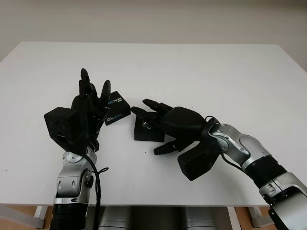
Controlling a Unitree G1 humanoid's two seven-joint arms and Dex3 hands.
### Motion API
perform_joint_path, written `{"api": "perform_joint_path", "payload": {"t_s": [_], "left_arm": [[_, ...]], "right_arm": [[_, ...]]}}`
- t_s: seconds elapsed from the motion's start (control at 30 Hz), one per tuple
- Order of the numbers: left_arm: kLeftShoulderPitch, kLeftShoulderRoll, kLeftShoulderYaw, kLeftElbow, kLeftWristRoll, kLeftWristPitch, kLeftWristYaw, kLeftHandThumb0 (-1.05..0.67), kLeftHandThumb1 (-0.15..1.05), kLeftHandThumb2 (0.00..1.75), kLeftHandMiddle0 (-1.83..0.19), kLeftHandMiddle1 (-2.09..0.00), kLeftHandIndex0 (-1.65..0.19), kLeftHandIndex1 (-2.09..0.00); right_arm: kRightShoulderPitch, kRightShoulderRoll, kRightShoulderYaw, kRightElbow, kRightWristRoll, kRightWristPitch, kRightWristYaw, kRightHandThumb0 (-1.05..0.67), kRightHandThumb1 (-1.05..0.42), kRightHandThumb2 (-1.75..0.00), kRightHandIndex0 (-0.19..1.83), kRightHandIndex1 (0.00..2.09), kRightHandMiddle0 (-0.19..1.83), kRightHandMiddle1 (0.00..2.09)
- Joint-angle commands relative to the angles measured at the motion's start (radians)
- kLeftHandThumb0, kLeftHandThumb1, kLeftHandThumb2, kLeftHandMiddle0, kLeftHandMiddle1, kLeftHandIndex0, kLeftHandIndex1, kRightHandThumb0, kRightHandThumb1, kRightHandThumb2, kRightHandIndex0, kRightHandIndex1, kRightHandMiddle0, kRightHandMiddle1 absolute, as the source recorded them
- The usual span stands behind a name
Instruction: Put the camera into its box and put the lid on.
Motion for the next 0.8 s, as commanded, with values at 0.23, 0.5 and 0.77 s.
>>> {"api": "perform_joint_path", "payload": {"t_s": [0.23,0.5,0.77], "left_arm": [[0.004,-0.004,0.004,-0.049,-0.005,0.028,0.006,-0.70,1.05,0.40,0.19,0.00,0.19,0.00],[0.001,-0.005,0.004,-0.057,-0.005,0.039,0.014,-0.72,1.05,0.39,0.19,0.00,0.19,0.00],[-0.002,0.000,0.013,-0.056,-0.016,0.046,0.007,-0.71,1.05,0.39,0.19,0.00,0.19,0.00]], "right_arm": [[0.012,-0.020,0.041,-0.022,-0.017,-0.005,0.029,-0.90,-1.05,-0.59,-0.19,0.00,-0.16,0.03],[0.013,-0.030,0.070,-0.053,-0.049,-0.010,0.057,-0.91,-1.05,-0.60,-0.19,0.02,-0.09,0.07],[0.071,0.027,-0.051,-0.032,0.144,-0.055,-0.066,-0.81,-1.05,-0.37,-0.02,0.10,0.05,0.13]]}}
